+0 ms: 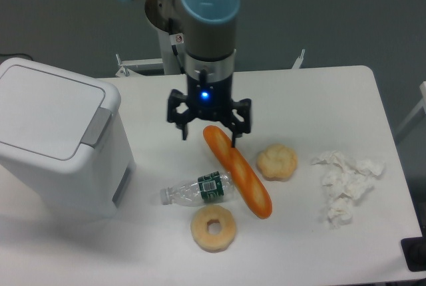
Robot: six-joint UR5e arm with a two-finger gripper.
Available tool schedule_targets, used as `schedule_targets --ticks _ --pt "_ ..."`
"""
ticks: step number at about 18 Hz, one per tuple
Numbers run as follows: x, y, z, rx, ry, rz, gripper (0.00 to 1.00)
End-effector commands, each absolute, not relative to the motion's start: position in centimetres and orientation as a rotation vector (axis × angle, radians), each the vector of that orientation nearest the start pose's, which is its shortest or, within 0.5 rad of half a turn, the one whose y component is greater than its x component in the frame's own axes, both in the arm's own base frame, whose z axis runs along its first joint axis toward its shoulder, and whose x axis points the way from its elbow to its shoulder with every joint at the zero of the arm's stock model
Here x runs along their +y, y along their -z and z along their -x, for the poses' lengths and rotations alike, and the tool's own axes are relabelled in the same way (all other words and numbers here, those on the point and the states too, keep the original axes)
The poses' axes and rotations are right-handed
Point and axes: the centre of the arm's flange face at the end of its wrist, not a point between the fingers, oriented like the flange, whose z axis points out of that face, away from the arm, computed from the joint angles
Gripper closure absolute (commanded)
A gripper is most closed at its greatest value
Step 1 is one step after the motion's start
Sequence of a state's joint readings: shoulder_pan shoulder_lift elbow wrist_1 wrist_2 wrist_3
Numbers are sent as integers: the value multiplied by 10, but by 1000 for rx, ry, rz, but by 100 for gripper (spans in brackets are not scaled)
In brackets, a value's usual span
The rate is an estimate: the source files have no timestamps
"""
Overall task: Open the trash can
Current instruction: 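Move the gripper across the table toward the white trash can lid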
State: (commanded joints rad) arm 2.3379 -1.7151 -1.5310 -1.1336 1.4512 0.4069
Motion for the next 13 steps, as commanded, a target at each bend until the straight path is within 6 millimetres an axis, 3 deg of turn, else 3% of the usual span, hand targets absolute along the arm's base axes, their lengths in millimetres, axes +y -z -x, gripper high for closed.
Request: schedule_targets --ticks 3,6,8,11,13 --pt "520 -509 285 -525 -29 2657 58" --pt "517 -532 274 -551 22 2588 82" --pt "516 -545 263 -556 103 2534 90" --pt "514 -553 246 -551 187 2495 94" --pt "517 -544 235 -540 207 2512 97"
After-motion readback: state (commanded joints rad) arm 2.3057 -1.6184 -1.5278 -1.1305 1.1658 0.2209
